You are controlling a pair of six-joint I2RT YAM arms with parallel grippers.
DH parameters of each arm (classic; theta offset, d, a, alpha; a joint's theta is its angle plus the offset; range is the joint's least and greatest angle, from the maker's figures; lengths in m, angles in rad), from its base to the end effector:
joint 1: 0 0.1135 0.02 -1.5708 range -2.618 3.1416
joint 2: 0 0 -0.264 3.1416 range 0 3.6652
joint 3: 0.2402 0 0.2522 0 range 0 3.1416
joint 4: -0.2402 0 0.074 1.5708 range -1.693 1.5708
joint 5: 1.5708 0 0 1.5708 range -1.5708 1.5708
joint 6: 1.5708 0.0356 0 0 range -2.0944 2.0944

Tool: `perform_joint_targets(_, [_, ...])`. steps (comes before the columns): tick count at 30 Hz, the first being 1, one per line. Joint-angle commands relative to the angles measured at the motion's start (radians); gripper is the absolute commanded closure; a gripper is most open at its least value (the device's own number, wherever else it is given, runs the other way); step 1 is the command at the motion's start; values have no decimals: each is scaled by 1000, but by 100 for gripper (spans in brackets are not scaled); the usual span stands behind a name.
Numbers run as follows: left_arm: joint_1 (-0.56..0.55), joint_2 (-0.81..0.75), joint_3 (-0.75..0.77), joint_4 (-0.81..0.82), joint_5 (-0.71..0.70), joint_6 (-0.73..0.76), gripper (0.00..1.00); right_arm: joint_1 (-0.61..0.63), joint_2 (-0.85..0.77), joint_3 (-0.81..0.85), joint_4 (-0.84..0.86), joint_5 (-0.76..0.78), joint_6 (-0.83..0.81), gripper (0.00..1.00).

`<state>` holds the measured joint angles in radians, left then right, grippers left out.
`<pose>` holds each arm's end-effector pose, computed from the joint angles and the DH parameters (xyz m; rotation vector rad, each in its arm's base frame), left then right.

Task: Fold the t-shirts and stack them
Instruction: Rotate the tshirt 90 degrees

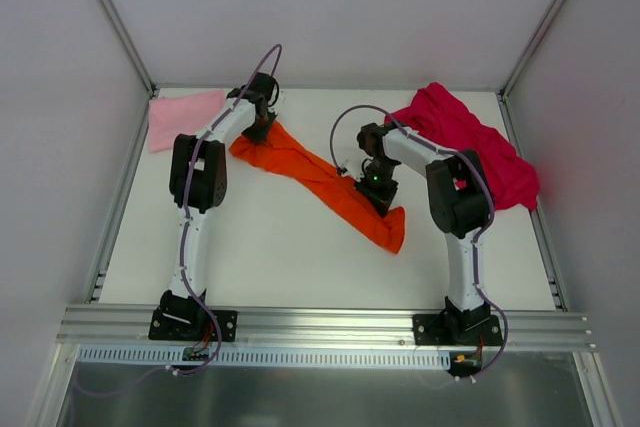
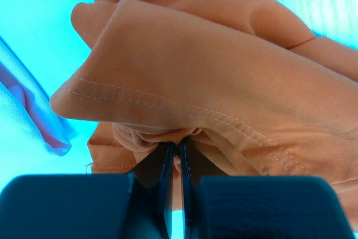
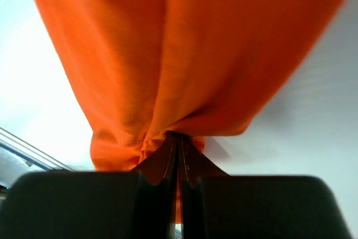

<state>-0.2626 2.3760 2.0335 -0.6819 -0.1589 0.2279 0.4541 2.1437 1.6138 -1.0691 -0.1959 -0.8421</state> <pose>0.5016 -0.1290 0.1774 0.5720 2.5230 0.1933 0.3580 0.1824 0.1544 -1.8777 2.4869 0.3089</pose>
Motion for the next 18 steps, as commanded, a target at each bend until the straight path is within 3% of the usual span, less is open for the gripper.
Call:
perform_joint_targets(1, [-15, 23, 33, -22, 65, -1, 100, 81, -56, -57, -12, -63, -14, 99])
perform_joint_targets(18, [-104, -15, 71, -31, 65, -12, 100, 297, -61, -68, -43, -40, -11, 99])
